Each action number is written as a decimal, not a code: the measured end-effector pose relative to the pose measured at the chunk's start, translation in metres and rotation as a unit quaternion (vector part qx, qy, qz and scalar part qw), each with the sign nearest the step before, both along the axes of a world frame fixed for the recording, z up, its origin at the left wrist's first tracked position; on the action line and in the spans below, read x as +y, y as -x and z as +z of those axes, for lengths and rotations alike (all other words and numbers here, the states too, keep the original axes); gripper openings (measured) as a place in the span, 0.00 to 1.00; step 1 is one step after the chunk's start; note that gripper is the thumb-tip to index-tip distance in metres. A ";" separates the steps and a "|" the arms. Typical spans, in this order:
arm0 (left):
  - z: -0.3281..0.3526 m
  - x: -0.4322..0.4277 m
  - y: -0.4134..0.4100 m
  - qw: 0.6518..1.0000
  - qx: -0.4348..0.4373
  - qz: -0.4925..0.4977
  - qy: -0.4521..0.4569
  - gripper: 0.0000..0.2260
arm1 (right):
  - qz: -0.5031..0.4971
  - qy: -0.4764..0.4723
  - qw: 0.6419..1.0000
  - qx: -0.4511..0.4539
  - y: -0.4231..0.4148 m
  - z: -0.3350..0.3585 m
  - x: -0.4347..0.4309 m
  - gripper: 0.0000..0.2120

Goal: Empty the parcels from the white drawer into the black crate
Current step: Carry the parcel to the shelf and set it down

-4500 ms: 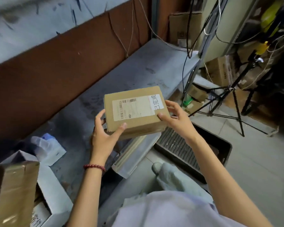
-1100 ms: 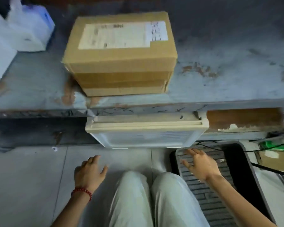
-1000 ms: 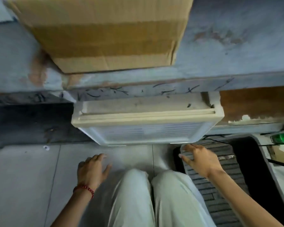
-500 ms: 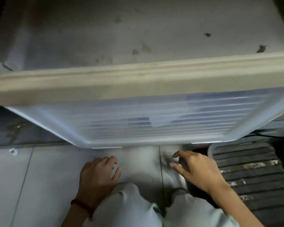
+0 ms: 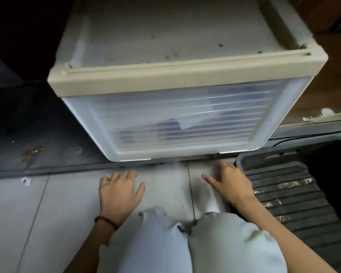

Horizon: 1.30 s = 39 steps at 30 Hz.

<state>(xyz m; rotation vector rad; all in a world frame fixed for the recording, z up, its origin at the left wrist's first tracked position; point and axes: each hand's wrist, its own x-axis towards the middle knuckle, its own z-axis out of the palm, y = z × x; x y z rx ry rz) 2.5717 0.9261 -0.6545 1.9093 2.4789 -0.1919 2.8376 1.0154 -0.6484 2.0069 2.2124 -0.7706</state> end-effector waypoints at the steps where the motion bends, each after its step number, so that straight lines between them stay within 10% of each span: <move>1: 0.004 -0.002 0.001 1.000 -0.005 0.015 -0.003 0.16 | -0.027 -0.007 1.000 0.010 0.001 0.001 -0.003 0.32; 10: 0.029 -0.002 0.029 0.982 -0.030 0.156 -0.100 0.33 | -0.231 -0.202 0.937 0.168 -0.020 0.010 -0.003 0.53; 24: 0.034 0.016 0.035 0.972 -0.091 0.182 -0.119 0.33 | -0.254 -0.031 0.910 0.325 0.012 -0.009 0.003 0.44; 32: 0.029 0.004 0.038 0.972 -0.093 0.178 -0.120 0.39 | -0.371 0.144 0.690 0.605 0.061 -0.017 0.019 0.40; 39: 0.046 -0.007 0.037 0.964 -0.179 0.126 -0.148 0.55 | -0.395 0.165 0.628 0.650 0.042 0.000 -0.003 0.17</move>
